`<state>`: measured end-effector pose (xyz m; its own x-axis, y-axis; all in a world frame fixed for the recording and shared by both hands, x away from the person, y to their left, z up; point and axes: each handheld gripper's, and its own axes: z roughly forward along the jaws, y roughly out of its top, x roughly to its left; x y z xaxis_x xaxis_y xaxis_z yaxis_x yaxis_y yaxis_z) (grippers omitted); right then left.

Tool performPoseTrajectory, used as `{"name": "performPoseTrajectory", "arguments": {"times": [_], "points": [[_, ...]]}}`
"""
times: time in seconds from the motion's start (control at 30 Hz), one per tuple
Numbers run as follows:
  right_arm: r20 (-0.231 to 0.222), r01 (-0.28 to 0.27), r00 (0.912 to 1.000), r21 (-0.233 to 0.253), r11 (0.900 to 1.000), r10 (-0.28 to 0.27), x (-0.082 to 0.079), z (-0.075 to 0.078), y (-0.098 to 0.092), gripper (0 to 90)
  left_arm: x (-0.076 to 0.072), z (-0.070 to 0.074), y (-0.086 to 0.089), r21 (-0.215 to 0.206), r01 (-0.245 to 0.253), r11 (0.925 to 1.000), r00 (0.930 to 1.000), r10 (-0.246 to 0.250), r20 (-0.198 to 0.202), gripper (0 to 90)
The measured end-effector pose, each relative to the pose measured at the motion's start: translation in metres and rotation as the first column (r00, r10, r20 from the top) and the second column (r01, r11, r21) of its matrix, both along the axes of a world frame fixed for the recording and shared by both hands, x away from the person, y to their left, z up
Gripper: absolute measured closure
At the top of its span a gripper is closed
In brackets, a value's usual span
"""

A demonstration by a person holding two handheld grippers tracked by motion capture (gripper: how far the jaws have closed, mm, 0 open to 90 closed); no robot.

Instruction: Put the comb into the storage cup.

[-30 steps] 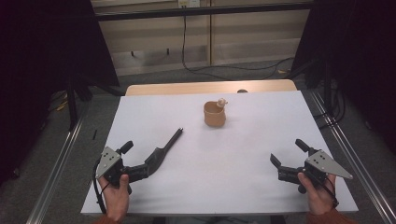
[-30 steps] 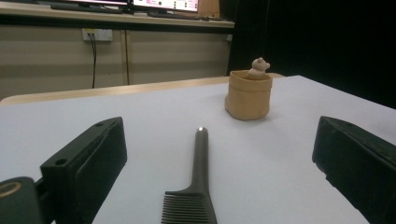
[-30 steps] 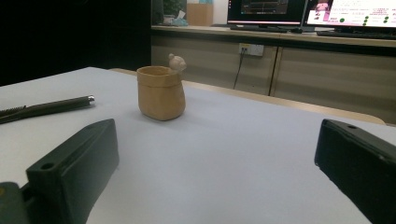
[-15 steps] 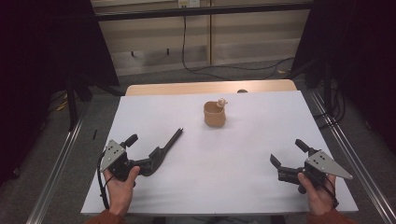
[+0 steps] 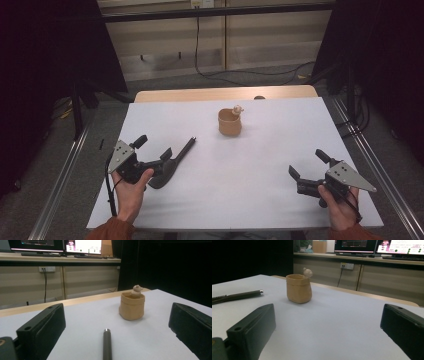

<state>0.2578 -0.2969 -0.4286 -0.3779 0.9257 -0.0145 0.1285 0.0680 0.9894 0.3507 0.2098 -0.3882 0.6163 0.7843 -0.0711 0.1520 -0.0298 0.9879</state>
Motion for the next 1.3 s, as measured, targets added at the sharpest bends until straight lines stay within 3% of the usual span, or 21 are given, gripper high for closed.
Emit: {"name": "performPoseTrajectory", "arguments": {"times": [0.17,0.43,0.63,0.8,0.9,1.03,1.3], "points": [[0.001,0.001,1.0000,-0.002,1.000,-0.001,0.000,0.000,0.000,0.0,0.008,0.001,-0.004,0.016,0.006,0.9999,0.9998,-0.006,0.018,1.5],[0.001,-0.001,1.0000,-0.001,1.000,0.001,0.000,0.000,0.000,0.0,0.018,0.003,-0.011,0.014,0.030,0.9994,0.9994,-0.030,0.016,1.8],[0.003,-0.001,1.0000,-0.002,1.000,0.001,0.000,0.000,0.000,0.0,0.029,0.005,-0.016,0.059,0.024,0.9979,0.9997,-0.024,0.007,1.6],[-0.003,-0.004,1.0000,-0.006,1.000,0.004,0.000,0.000,0.001,0.0,0.038,0.003,-0.019,0.044,0.028,0.9986,0.9996,-0.029,0.003,2.3],[-0.006,-0.003,1.0000,-0.011,1.000,0.003,0.001,-0.001,0.001,0.0,0.045,0.004,-0.020,0.062,0.037,0.9974,0.9991,-0.038,0.018,2.2],[-0.005,-0.002,1.0000,-0.006,1.000,0.002,0.001,-0.001,0.001,0.0,0.055,0.005,-0.023,0.036,0.027,0.9990,0.9994,-0.028,0.018,1.9],[-0.006,-0.008,0.9999,-0.007,1.000,0.008,0.000,-0.001,0.001,0.0,0.073,0.014,-0.032,0.031,-0.014,0.9994,0.9997,0.014,0.019,2.5]]}}
